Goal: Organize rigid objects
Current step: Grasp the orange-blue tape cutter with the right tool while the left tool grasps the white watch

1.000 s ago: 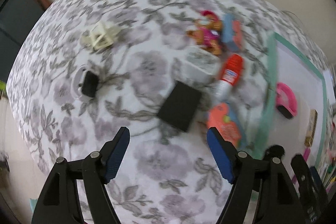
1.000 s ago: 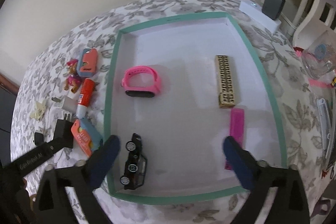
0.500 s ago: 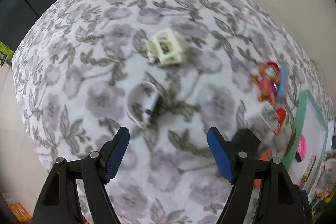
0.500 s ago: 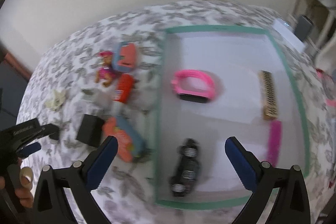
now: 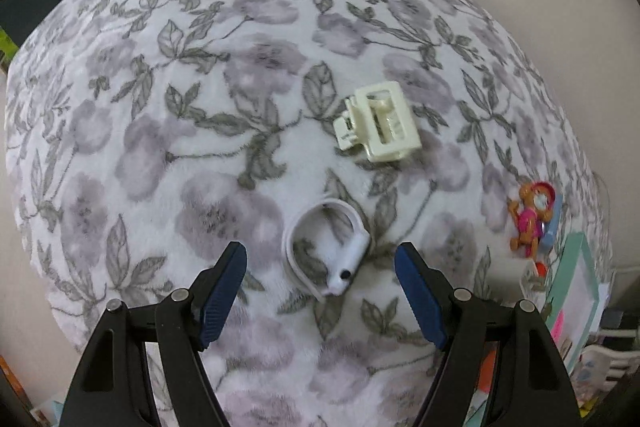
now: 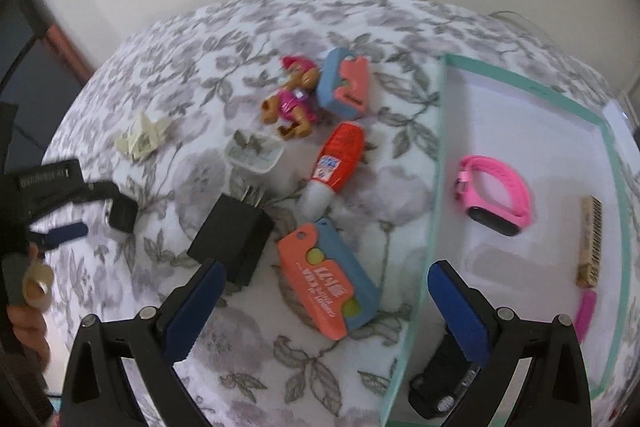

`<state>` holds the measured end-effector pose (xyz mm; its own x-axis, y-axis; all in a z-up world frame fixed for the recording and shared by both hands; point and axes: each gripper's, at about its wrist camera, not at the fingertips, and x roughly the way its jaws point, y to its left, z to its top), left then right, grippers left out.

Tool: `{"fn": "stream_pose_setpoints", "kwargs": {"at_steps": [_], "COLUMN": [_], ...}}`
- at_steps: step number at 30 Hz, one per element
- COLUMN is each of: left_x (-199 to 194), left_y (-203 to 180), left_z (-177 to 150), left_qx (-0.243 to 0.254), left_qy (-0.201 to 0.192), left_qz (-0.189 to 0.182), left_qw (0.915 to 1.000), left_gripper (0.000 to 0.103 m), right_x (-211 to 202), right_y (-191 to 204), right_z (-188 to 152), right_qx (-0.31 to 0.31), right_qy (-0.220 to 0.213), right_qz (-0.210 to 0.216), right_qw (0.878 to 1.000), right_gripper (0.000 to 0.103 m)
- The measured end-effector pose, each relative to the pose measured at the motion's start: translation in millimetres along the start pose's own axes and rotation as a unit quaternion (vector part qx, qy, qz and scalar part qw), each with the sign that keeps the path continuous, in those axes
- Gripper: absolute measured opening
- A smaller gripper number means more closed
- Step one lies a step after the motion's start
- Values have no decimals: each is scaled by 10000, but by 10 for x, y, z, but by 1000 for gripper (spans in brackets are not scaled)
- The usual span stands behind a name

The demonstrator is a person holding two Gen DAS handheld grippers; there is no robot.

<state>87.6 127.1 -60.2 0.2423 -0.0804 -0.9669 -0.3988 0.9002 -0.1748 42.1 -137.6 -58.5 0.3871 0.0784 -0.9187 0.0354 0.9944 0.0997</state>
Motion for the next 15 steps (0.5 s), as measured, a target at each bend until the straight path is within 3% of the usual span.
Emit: {"fn": "stream_pose_setpoints", "kwargs": {"at_steps": [4, 10, 15], "left_x": [18, 79, 197], "left_y": [90, 32, -79], "left_z": [49, 48, 37], "left_qx": [-81, 177, 382], "left_qy": [-1, 20, 162], "left_qz": [-15, 97, 143], "left_qw": [10000, 9998, 9990], "left_gripper": [77, 77, 72], "right_x": [100, 247, 298], "right_y": [99, 54, 71], "right_z": [2, -26, -62], "right_qx": [-352, -288, -380], "right_qy": [87, 312, 470], "right_qz": [18, 73, -21], "right_qw": [9993, 9991, 9982], "right_gripper": [92, 76, 70]}}
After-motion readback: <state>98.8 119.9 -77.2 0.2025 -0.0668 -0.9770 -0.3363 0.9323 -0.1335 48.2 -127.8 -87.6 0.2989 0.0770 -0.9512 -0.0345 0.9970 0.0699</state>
